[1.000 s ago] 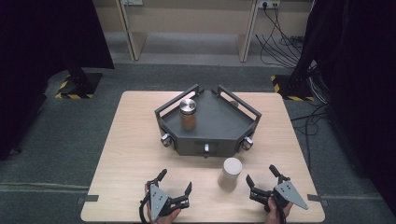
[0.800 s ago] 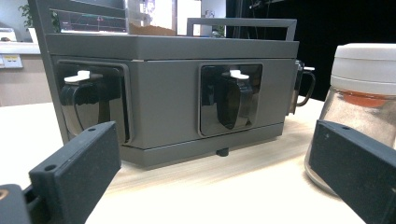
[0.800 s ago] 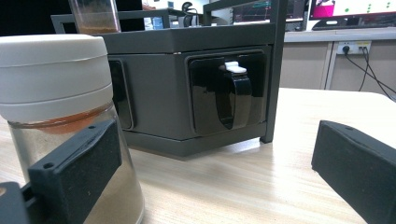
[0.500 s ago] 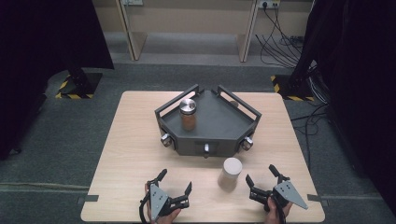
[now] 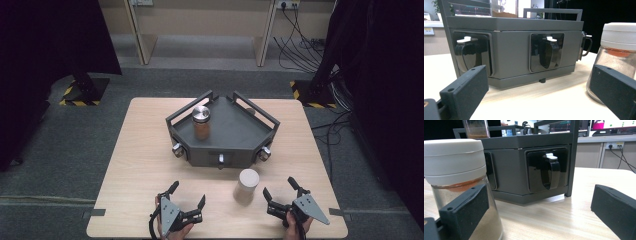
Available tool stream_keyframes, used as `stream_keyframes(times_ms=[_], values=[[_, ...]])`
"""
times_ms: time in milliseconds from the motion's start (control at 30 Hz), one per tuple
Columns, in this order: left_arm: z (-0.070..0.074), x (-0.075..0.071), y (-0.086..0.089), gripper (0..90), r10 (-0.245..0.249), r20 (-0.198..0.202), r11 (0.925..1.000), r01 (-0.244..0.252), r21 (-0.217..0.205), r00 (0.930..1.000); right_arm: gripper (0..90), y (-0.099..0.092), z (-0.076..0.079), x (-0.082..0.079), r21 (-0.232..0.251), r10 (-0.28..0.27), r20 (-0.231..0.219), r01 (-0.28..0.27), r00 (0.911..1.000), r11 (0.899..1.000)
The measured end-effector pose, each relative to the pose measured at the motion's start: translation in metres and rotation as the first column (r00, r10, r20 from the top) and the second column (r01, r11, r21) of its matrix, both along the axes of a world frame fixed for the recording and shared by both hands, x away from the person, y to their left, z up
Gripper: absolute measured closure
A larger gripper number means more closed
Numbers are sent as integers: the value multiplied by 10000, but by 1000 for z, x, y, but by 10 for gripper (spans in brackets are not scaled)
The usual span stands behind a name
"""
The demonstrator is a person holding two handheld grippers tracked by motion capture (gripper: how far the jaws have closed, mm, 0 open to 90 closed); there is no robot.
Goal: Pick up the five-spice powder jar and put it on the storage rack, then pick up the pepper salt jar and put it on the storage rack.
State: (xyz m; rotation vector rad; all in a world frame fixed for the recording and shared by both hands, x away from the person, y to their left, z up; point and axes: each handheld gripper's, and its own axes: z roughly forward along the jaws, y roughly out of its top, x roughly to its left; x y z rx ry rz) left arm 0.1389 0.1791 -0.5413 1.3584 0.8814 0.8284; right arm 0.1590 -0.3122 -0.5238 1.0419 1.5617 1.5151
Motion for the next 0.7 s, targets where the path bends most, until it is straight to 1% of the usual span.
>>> stream_keyframes(times_ms=[200,267,400,533,700], values=[[-1,-1,0,16,4,94,10000,-5,98,10000,16,1,1,1,-38,13,-41,-13,10000,10000],[1,0,0,16,2,25,9999,-2,119,10000,16,1,1,1,-89,44,-11,-45,10000,10000],[3,1,0,15,-13,-119,9999,14,100,9999,16,0,1,1,21,34,-44,-34,10000,10000],[2,1,-1,15,-7,-82,9999,8,119,10000,16,0,0,2,53,53,-51,-52,10000,10000],[1,1,0,15,-20,-51,10000,21,36,10000,16,1,0,2,4,82,-20,-82,10000,10000]])
